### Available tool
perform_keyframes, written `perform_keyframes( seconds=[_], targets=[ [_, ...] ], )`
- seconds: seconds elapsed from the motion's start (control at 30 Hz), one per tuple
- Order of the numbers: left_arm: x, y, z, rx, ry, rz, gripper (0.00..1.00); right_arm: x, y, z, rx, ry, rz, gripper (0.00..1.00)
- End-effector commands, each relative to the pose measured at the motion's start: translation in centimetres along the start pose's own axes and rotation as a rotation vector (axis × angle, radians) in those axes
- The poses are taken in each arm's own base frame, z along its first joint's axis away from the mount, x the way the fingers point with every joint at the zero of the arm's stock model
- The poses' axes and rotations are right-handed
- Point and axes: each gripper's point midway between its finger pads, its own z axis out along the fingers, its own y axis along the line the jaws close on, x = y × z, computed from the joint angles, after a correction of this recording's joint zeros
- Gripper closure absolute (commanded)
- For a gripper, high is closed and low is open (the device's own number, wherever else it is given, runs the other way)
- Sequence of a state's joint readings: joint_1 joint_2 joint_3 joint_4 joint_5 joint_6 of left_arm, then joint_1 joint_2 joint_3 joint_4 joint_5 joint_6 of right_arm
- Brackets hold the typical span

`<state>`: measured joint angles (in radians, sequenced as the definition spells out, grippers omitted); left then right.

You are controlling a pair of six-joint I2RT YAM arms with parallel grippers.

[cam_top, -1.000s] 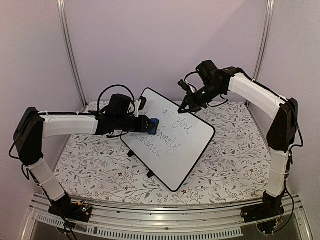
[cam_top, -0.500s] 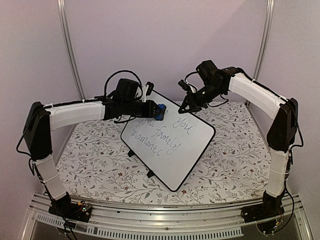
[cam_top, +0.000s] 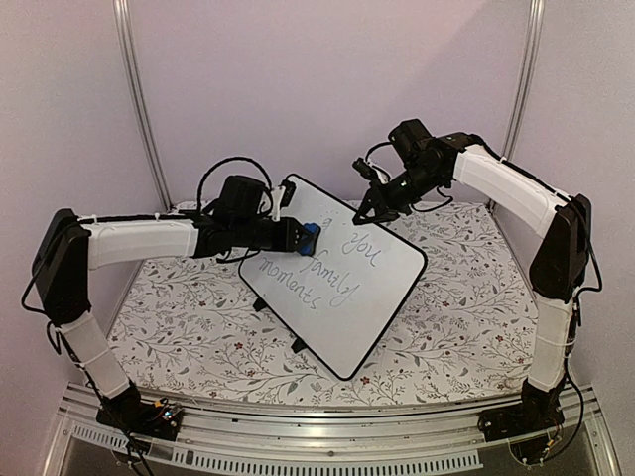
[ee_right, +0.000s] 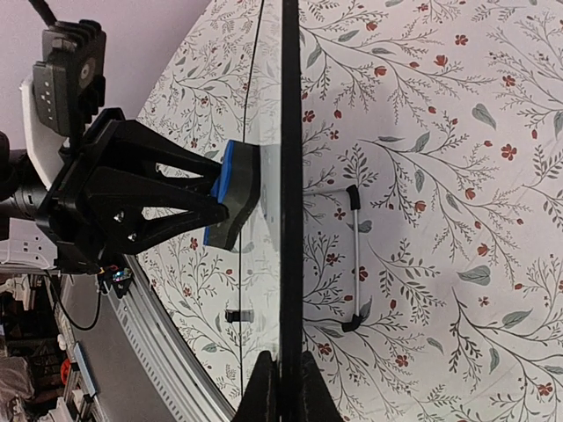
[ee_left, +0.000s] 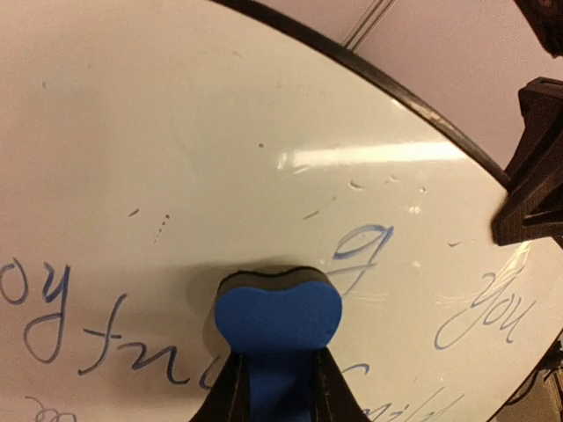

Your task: Erase the whiteboard

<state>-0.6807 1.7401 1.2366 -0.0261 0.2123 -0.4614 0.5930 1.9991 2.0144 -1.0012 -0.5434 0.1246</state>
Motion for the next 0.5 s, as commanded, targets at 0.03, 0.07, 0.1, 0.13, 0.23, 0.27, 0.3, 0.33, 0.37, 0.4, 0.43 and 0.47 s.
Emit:
perform_keyframes(
  seconds=[0.03, 0.07, 0.1, 0.13, 0.23, 0.27, 0.3, 0.33, 0.37, 0.4, 0.43, 0.47],
  targets=[
    [6.4, 1.8, -0.1, -0.061, 0.143, -0.043, 1.0, 1.2, 3.3, 0.9, -0.043, 0.032, -0.162, 1.0],
    [6.7, 1.8, -0.2, -0.065, 0.145, -0.044, 1.0, 1.2, 3.3, 0.8, -0.043, 0.031, -0.162, 1.0],
    [7.1, 2.0, -0.4, -0.07, 0.148, -0.046, 1.0, 1.2, 3.3, 0.8, -0.042, 0.03, -0.163, 1.0],
    [7.3, 2.0, -0.5, -0.072, 0.149, -0.047, 1.0, 1.2, 3.3, 0.7, -0.042, 0.03, -0.163, 1.0],
    [7.3, 1.9, -0.5, -0.072, 0.145, -0.044, 1.0, 1.2, 3.4, 0.7, -0.041, 0.028, -0.165, 1.0],
    [7.2, 1.8, -0.4, -0.071, 0.144, -0.043, 1.0, 1.2, 3.4, 0.7, -0.04, 0.029, -0.165, 1.0],
    [7.0, 1.7, -0.3, -0.068, 0.141, -0.043, 1.0, 1.2, 3.3, 0.8, -0.041, 0.031, -0.163, 1.0],
    [6.9, 1.6, -0.2, -0.063, 0.14, -0.04, 1.0, 1.2, 3.3, 0.8, -0.041, 0.031, -0.163, 1.0],
    [6.5, 1.3, 0.0, -0.056, 0.135, -0.037, 1.0, 1.3, 3.3, 0.9, -0.04, 0.033, -0.161, 1.0],
    [6.2, 1.0, 0.1, -0.051, 0.133, -0.032, 1.0, 1.3, 3.3, 0.9, -0.04, 0.034, -0.162, 1.0],
    [5.9, 0.8, 0.3, -0.045, 0.129, -0.027, 1.0, 1.3, 3.3, 1.0, -0.041, 0.035, -0.162, 1.0],
    [5.5, 0.5, 0.4, -0.04, 0.125, -0.02, 1.0, 1.3, 3.3, 1.0, -0.041, 0.036, -0.161, 1.0]
  ],
)
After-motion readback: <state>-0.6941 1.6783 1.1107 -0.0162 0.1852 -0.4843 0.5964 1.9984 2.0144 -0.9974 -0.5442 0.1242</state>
